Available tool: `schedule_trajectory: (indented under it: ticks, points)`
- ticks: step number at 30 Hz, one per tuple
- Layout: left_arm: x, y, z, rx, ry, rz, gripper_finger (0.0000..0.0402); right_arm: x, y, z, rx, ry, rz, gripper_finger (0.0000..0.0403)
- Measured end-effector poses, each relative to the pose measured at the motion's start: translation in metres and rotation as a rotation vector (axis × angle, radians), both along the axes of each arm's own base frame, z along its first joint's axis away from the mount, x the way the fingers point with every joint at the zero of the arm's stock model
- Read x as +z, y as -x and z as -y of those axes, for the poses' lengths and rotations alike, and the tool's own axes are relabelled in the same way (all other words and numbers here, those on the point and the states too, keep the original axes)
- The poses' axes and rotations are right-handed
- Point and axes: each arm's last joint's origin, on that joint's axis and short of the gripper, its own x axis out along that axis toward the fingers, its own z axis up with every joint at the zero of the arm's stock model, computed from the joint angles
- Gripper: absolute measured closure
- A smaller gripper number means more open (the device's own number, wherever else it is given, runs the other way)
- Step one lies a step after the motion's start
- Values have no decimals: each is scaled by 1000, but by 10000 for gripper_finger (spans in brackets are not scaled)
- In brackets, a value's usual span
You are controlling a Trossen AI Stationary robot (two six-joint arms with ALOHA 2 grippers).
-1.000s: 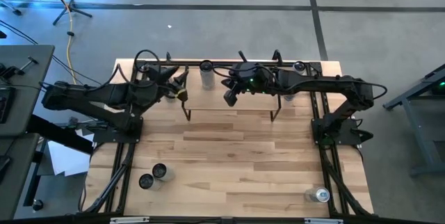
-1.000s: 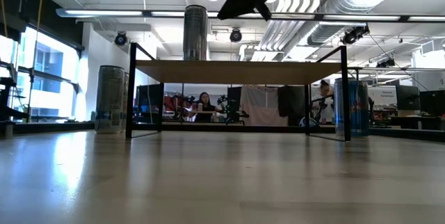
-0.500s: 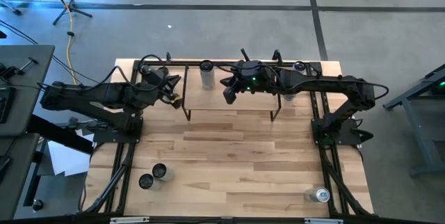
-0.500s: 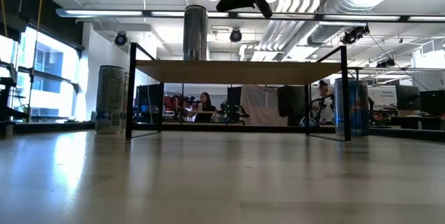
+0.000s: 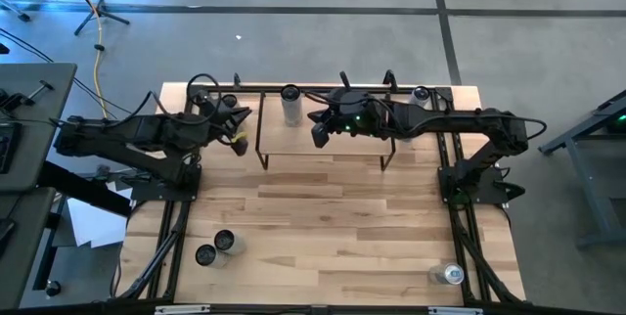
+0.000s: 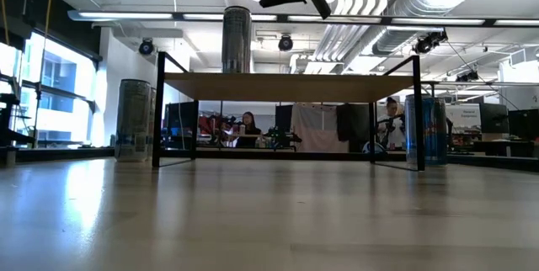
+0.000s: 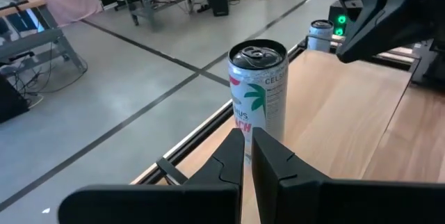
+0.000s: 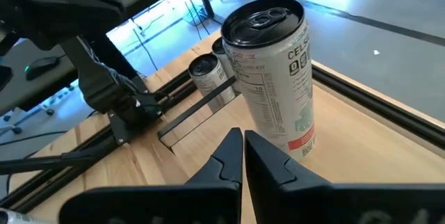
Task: Place canned beverage on shelf
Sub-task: Put the right white pink soda can on the shelf
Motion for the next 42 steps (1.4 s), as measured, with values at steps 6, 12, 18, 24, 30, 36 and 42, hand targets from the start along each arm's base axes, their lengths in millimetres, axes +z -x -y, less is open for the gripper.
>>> schedule_trajectory:
  ticks: [6,12,18,24,30,36,42]
  points:
    - [-9,3,1,-46,27,56,401,0,0,-2,-7,-16,9,403]
    - [-22,0,-1,-171,20,165,401,0,0,-2,-7,-20,9,403]
    - [-27,-1,-11,-164,17,210,401,-2,0,-2,-2,-16,-12,403]
    - [-25,-2,-16,-186,39,247,401,-3,1,-1,9,6,-31,403]
    - [-24,-2,-17,-172,73,279,401,0,-1,-3,57,-8,4,403]
    - [-24,-2,-16,-174,96,303,401,14,-7,-4,135,27,147,403]
    - [-19,1,-13,-271,125,347,401,22,-9,-4,142,33,232,403]
